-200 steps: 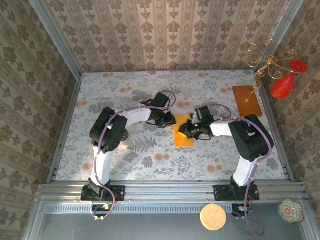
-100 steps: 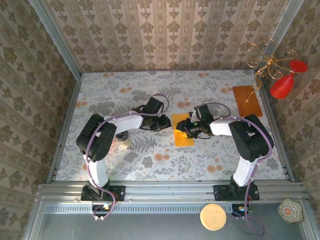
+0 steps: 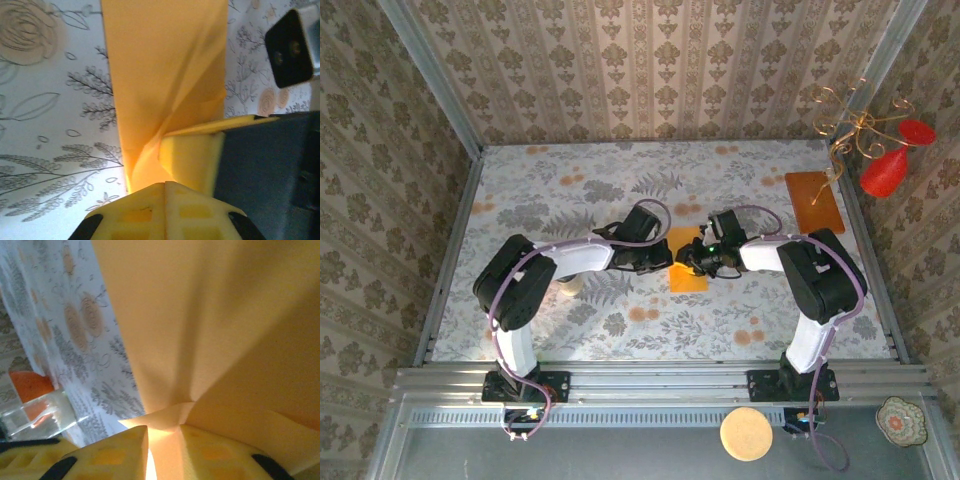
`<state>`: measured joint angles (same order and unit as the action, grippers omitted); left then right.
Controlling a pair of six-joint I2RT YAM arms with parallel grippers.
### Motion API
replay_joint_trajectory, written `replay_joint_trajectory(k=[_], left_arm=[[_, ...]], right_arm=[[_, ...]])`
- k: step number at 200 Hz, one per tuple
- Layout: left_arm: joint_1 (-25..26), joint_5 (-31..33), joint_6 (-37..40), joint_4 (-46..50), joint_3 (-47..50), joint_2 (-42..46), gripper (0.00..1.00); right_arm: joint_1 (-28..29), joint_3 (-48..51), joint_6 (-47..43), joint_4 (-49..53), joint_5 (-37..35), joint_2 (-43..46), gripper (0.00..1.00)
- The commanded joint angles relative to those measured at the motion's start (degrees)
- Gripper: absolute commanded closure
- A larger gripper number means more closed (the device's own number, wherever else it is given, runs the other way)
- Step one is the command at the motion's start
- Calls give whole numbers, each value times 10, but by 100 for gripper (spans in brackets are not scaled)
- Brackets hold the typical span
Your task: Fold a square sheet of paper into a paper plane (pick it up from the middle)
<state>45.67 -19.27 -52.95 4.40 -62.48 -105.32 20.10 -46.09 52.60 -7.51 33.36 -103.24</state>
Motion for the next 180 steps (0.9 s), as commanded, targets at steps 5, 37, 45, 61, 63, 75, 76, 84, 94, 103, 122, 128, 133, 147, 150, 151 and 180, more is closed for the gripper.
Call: replay_joint_trajectory(k=[5, 37, 45, 61, 63, 75, 76, 84, 94, 103, 122, 128, 133, 147, 150, 151, 180], left_arm=[[-1, 3, -6, -7, -2, -9, 93], [-3, -1, -1, -5, -19, -24, 96], [-3, -6, 0, -8, -23, -31, 96], [-3, -10, 6, -1, -36, -43, 97], [-3, -11, 6, 0, -38, -44, 97], [-4, -10, 13, 9, -49, -51, 97], [-4, -10, 13, 10, -50, -52, 97], [-5, -7, 17, 15, -55, -56, 97], [-7, -3, 20, 25, -62, -61, 97], [-10, 1, 22, 30, -66, -65, 97], [-14, 1, 21, 35, -70, -75, 97], [-15, 1, 21, 38, -73, -78, 98], [-16, 0, 22, 39, -74, -81, 98], [-16, -1, 23, 41, -76, -86, 98], [-16, -1, 24, 42, -78, -87, 98], [-16, -1, 24, 42, -78, -88, 98], [-17, -2, 28, 53, -87, -98, 98]], right_arm=[[-1, 13, -5, 40, -36, -14, 82], [1, 12, -7, 43, -38, -16, 90], [1, 12, -7, 45, -38, -17, 92], [0, 12, -9, 46, -39, -17, 95], [1, 12, -10, 46, -39, -17, 95], [0, 13, -10, 46, -39, -18, 96], [0, 13, -10, 47, -39, -18, 96], [0, 13, -11, 46, -39, -18, 96], [0, 13, -10, 46, -39, -20, 97], [0, 13, -10, 46, -39, -19, 97], [1, 13, -9, 45, -39, -19, 97], [0, 14, -10, 45, -39, -18, 97], [1, 14, -9, 45, -39, -18, 97], [0, 13, -9, 45, -38, -18, 97], [0, 13, -9, 45, -38, -17, 97], [0, 13, -9, 44, -38, -17, 98], [0, 13, -8, 43, -36, -17, 97]])
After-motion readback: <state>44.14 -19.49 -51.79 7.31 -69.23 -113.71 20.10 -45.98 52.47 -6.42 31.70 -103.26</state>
